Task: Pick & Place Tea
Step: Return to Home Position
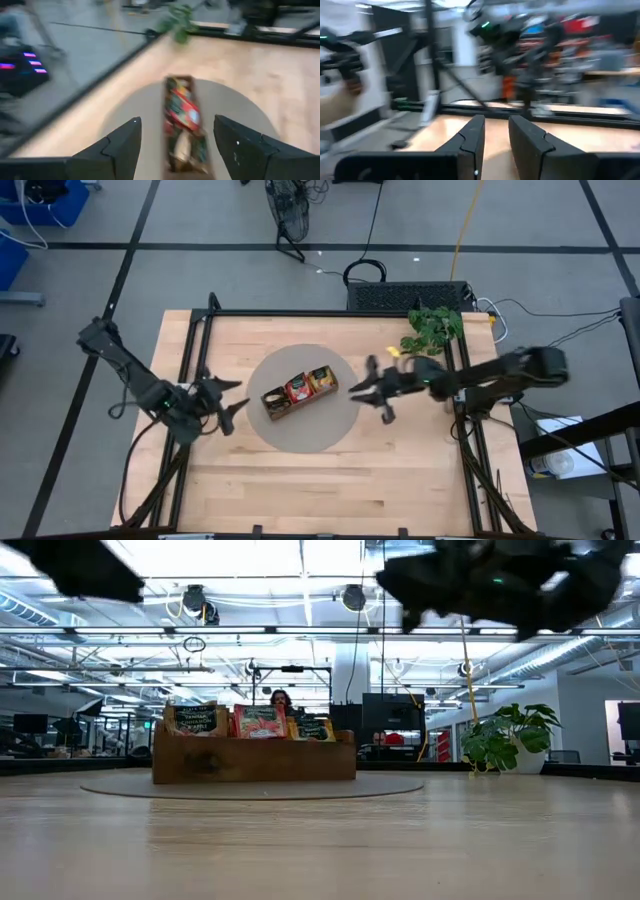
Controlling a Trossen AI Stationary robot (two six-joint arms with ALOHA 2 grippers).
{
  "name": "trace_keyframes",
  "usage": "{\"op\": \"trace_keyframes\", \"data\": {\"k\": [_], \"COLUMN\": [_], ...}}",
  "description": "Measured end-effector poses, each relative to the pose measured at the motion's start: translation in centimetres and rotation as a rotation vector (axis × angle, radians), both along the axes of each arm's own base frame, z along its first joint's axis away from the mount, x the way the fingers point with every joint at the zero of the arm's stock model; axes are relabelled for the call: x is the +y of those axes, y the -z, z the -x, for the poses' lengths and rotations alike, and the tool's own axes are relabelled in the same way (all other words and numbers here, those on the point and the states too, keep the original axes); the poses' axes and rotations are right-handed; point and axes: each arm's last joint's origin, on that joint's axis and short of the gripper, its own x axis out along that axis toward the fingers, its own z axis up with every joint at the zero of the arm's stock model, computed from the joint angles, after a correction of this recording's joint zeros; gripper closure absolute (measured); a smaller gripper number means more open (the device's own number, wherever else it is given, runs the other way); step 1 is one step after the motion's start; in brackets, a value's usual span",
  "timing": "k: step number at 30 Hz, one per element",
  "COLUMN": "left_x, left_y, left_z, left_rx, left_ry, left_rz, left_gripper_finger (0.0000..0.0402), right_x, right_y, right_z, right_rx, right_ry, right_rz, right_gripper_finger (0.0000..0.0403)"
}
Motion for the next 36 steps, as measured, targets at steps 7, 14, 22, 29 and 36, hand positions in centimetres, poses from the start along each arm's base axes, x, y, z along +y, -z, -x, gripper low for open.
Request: {"op": "trace_keyframes", "data": {"k": [7, 14, 22, 29, 36], "left_x": [1.5, 3.1, 4.4, 5.2, 5.2], "left_y": [5.5, 7.0, 7.2, 7.5, 7.4], "left_z": [1.0, 2.2, 3.7, 4.5, 4.5], "left_rx": [-0.111, -0.236, -0.311, -0.302, -0.307], "left_ry": [0.28, 0.442, 0.519, 0.483, 0.501], "left_rz": [0.036, 0.072, 0.068, 0.068, 0.093], "left_gripper_finger": [0.0151, 0.0153, 0.0149, 0.0147, 0.0148], "right_x": [-0.4, -0.5, -0.5, -0.3, -0.2], "right_y": [1.7, 3.8, 3.3, 3.0, 2.9], "right_z": [6.1, 8.6, 10.8, 11.8, 13.3], "right_rx": [-0.014, 0.026, -0.141, -0.105, -0.06], "right_ry": [0.331, 0.419, 0.501, 0.497, 0.5], "right_rz": [-0.027, -0.072, -0.012, 0.041, 0.075], "right_gripper_finger": [0.0328, 0.0328, 0.0328, 0.0328, 0.0328]}}
